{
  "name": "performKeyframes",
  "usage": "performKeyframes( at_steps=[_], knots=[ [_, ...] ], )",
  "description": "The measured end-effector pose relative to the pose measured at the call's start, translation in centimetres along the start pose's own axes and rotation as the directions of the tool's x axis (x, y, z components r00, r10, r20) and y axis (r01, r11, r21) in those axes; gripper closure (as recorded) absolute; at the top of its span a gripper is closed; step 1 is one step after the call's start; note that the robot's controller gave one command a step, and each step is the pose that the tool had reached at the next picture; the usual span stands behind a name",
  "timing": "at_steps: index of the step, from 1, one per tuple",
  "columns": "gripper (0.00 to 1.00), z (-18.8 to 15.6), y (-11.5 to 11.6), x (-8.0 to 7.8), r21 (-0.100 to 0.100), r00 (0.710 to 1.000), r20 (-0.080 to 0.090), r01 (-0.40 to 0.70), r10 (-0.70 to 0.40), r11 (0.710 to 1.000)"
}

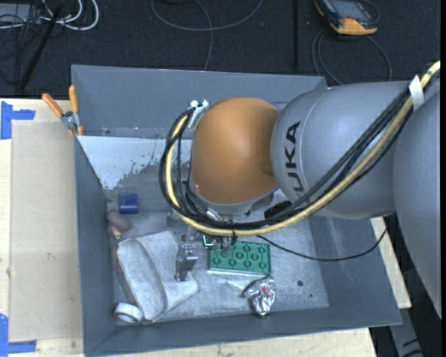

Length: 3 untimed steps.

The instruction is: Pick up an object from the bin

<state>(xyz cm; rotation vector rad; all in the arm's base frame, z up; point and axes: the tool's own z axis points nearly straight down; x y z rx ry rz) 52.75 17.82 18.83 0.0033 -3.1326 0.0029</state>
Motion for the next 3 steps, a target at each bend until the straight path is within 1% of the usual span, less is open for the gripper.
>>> performKeyframes(
  at_steps=[1, 2, 3],
  knots=[
    [0.00, 12.0, -11.2, -0.2, -0.003, 0.994, 0.011, 0.108, -0.108, 0.994],
    [0.00, 11.7, -17.0, -1.6, -0.001, 0.992, 0.014, 0.127, -0.127, 0.992],
    [1.00, 11.5, -16.8, -1.6, -0.002, 0.992, 0.011, 0.127, -0.127, 0.992]
  ],
)
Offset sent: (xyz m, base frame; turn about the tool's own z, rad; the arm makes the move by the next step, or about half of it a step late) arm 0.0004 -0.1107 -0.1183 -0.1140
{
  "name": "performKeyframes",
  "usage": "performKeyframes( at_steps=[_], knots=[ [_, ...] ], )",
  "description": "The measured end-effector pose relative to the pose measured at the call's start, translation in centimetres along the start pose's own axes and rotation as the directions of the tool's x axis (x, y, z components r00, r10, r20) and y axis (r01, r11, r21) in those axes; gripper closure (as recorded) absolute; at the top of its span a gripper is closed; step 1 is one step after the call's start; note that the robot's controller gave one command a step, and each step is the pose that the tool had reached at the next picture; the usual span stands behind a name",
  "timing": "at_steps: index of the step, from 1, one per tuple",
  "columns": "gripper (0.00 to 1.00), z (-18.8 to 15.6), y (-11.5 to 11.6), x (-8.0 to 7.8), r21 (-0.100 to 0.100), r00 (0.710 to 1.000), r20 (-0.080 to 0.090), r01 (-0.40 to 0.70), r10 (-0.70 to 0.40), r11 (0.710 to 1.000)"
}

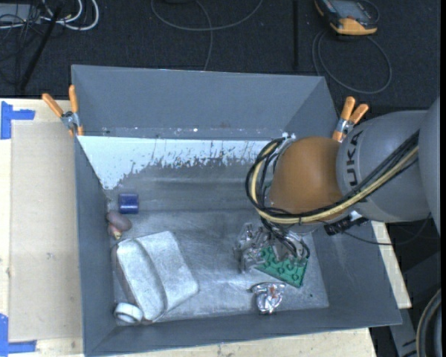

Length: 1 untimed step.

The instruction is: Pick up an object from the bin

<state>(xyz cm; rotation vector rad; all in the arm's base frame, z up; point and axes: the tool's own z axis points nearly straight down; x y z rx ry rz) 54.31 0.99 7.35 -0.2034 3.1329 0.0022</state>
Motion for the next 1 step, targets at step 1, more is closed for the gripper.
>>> performKeyframes(
  at_steps=[1],
  knots=[
    [0.00, 0.17, -0.05, 0.03, 0.001, 1.000, 0.002, -0.001, 0.001, 1.000]
  ],
)
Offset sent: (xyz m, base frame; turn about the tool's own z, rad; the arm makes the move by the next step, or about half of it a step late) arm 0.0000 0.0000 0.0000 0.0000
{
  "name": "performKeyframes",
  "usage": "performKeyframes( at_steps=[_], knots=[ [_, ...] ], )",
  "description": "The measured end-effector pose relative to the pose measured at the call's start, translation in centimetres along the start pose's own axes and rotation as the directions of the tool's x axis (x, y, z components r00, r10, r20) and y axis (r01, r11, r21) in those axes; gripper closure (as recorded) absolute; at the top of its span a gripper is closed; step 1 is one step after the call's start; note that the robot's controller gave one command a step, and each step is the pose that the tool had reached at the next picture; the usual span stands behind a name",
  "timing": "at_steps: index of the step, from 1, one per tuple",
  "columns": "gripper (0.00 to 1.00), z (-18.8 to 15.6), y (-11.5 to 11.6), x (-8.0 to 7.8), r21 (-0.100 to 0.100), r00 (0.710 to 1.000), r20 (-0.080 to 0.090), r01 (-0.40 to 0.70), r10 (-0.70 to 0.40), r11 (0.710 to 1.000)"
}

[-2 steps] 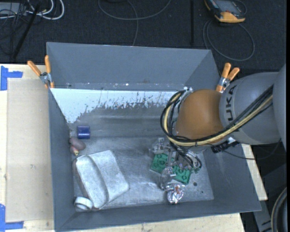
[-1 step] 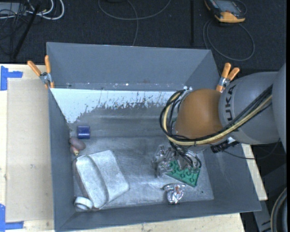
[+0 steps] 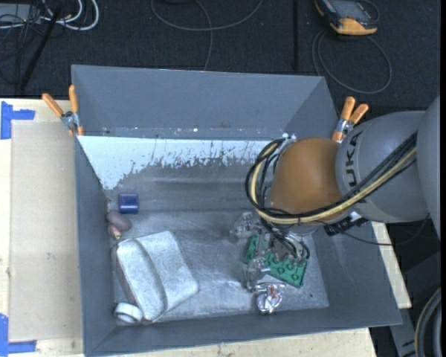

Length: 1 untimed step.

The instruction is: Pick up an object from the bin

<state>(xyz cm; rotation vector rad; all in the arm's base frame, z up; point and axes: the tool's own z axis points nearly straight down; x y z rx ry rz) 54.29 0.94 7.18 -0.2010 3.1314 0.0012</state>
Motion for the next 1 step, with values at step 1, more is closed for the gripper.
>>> performKeyframes(
  at_steps=[1],
  knots=[
    [0.00, -0.01, -5.90, -0.77, 0.001, 0.983, 0.002, 0.182, -0.182, 0.983]
  ],
)
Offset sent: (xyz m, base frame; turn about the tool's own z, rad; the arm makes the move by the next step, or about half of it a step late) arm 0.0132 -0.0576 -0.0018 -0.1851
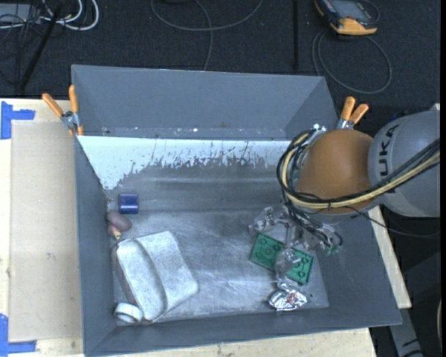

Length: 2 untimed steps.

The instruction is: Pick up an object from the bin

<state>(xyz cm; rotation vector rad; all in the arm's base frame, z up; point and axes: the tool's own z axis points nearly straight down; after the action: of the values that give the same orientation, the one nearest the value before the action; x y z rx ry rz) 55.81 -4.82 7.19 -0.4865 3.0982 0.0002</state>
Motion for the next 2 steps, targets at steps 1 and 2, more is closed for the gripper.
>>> performKeyframes(
  at_steps=[1, 2],
  knots=[
    [1.00, -0.2, 0.0, 0.0, -0.001, 1.000, -0.001, -0.004, 0.004, 1.000],
    [1.00, -6.5, -4.3, 0.8, 0.004, 0.998, 0.001, 0.060, -0.060, 0.998]
  ],
)
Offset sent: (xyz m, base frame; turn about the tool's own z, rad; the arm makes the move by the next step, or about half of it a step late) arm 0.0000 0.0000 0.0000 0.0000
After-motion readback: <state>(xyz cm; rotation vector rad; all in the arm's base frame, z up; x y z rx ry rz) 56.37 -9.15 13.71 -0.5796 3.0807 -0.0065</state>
